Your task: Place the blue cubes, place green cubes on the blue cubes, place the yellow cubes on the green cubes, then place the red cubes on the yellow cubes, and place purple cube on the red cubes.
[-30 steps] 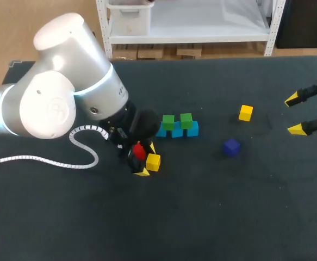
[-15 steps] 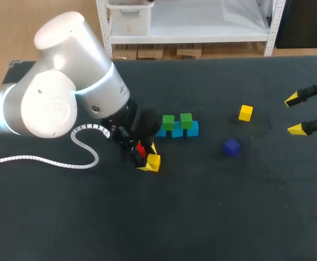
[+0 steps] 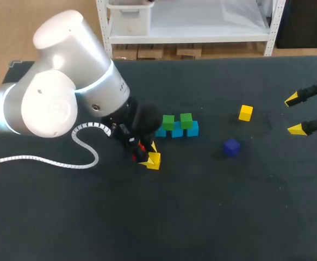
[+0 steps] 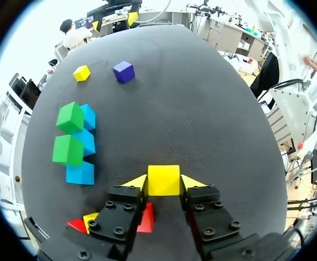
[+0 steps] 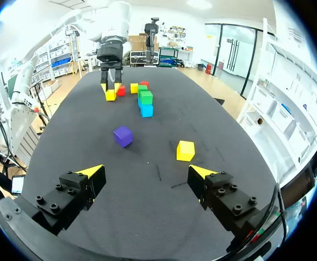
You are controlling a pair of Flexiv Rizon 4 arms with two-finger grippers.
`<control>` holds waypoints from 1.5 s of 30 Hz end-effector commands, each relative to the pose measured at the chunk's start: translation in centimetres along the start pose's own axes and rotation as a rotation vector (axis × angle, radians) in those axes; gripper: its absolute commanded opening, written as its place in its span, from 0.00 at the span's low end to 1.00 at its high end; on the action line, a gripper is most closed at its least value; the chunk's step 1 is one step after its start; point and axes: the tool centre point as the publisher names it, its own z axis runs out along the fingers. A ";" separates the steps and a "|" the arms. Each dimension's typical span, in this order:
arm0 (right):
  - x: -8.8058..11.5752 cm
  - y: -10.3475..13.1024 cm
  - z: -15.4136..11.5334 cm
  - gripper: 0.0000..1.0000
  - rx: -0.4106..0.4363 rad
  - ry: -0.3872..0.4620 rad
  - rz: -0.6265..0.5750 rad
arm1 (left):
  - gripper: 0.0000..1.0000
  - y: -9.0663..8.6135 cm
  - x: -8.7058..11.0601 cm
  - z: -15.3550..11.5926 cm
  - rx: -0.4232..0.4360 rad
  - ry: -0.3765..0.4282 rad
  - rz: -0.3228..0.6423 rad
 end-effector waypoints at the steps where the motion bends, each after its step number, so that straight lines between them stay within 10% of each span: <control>1: 0.0 0.0 0.0 1.00 0.000 -0.001 -0.001 | 0.00 -0.6 -0.2 -1.3 -0.017 -0.011 0.009; 17: 0.0 0.0 0.0 1.00 0.000 -0.001 -0.001 | 0.00 1.0 -2.0 -7.1 -0.078 -0.059 -0.044; 45: 0.0 0.0 0.0 1.00 0.000 -0.001 -0.001 | 0.00 10.7 -6.9 -6.1 -0.053 -0.051 0.032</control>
